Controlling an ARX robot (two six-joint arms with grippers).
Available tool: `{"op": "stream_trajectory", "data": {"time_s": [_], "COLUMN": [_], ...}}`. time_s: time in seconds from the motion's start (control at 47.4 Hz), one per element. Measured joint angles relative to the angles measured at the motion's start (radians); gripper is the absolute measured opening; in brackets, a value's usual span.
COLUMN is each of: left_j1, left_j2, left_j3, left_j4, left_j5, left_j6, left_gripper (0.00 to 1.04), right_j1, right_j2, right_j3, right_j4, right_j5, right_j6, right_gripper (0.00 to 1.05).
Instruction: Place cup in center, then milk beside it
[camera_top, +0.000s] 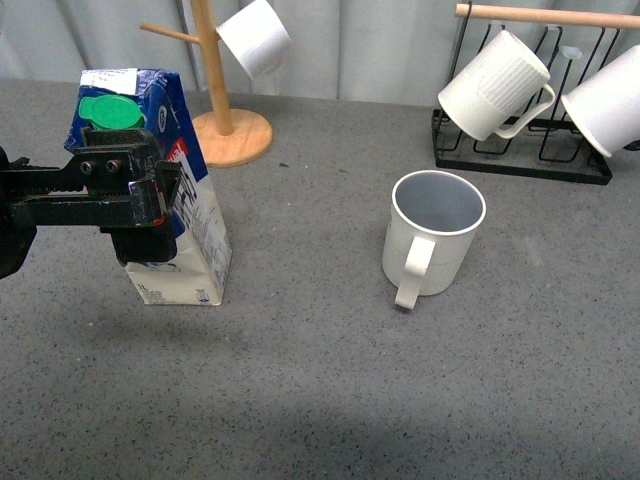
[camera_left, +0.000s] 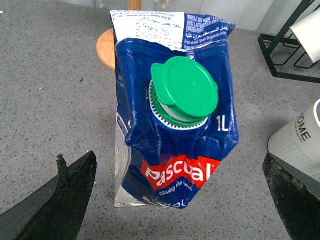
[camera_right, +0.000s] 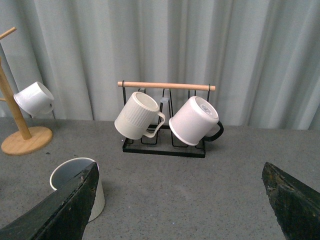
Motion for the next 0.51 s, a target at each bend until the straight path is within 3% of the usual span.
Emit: {"op": "stream_trajectory", "data": {"time_s": [0.443, 0.506], "left_j1": [0.041, 0.044], "left_j2": [0.110, 0.115], "left_j3": [0.071, 0.078], "left_j4": [0.030, 0.027], "left_j5": [-0.001, -0.003], "left_j6": [0.007, 0.007], "left_gripper": [0.98, 0.90], "right_j1": [0.000, 0.000], "right_j2": [0.000, 0.000], "right_j3": [0.000, 0.000], "right_j4": [0.000, 0.000], "right_j5": [0.000, 0.000], "right_j6": [0.000, 0.000], "right_gripper": [0.96, 0.96]}}
